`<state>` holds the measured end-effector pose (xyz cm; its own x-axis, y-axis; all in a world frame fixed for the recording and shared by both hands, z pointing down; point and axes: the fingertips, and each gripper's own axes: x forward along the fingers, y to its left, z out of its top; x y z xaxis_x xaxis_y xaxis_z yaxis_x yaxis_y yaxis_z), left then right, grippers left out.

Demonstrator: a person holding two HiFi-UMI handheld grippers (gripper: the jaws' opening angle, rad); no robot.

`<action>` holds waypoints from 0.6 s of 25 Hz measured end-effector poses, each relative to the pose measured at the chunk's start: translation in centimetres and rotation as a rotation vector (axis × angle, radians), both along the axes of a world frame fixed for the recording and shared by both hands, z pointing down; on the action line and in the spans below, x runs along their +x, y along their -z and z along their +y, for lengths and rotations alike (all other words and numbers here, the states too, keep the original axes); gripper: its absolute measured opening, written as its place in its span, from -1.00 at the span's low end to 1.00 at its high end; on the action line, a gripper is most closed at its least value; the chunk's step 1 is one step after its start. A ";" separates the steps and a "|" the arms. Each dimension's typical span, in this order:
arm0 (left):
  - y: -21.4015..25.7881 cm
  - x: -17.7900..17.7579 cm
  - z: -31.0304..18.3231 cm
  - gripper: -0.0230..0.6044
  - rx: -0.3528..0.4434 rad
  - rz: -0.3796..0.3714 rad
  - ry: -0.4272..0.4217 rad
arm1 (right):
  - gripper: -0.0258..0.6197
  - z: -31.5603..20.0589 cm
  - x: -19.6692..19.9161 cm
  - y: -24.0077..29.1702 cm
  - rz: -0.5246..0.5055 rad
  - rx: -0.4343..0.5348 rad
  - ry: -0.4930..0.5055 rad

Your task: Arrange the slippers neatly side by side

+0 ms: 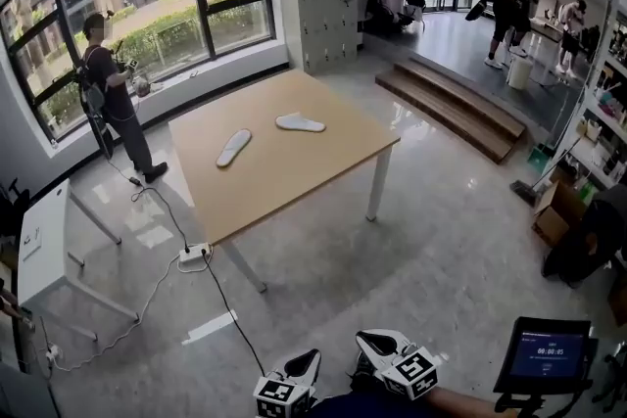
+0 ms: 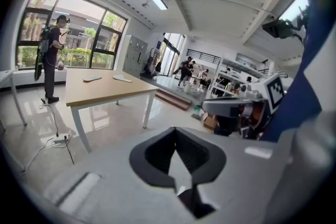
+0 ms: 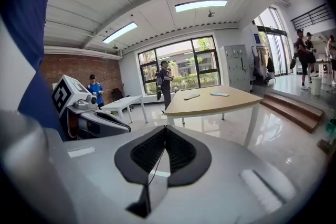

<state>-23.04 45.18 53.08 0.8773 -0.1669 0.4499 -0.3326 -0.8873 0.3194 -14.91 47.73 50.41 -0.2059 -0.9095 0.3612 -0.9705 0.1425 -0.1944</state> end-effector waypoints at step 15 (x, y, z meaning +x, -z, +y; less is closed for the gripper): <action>2.3 13.9 -5.3 -0.92 0.114 -0.041 -0.012 | -0.89 -5.0 14.6 -1.1 -0.088 0.027 -0.076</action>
